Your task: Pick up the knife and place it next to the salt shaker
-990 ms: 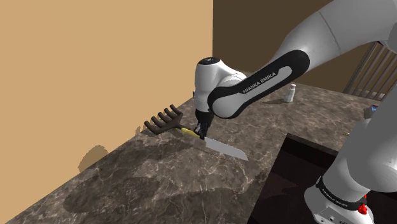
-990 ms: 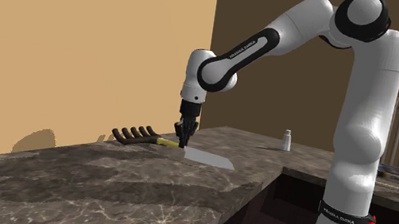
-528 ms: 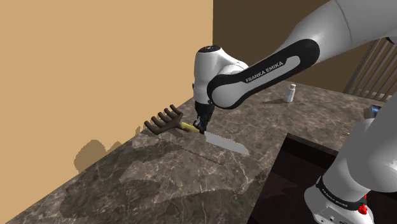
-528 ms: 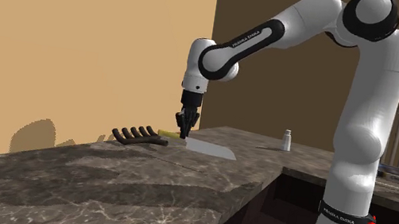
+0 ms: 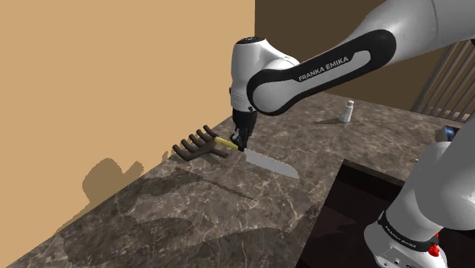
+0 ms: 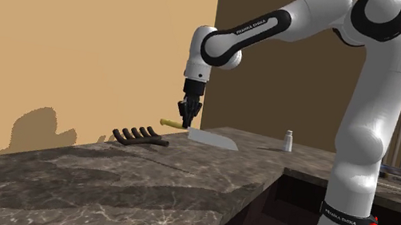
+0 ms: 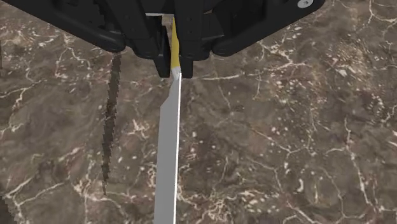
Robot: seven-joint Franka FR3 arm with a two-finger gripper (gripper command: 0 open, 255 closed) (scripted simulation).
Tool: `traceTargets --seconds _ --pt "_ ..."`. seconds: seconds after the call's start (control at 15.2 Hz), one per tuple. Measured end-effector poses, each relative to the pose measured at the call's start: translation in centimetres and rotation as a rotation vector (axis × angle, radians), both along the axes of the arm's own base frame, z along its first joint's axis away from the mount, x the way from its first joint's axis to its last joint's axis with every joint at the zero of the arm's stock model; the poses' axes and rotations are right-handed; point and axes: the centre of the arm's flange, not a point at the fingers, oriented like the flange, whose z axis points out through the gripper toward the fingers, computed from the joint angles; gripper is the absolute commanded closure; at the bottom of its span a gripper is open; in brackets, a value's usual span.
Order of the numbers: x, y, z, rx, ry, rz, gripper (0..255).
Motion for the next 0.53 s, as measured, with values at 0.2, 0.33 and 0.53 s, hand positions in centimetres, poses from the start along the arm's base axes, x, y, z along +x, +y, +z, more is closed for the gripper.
traceTargets --seconds 0.2,0.33,0.53 --pt "-0.1 0.0 1.8 0.000 0.000 0.000 255" --pt "0.0 0.0 2.9 0.000 0.000 0.000 255" --pt "-0.1 0.0 4.3 0.000 0.000 0.000 255"
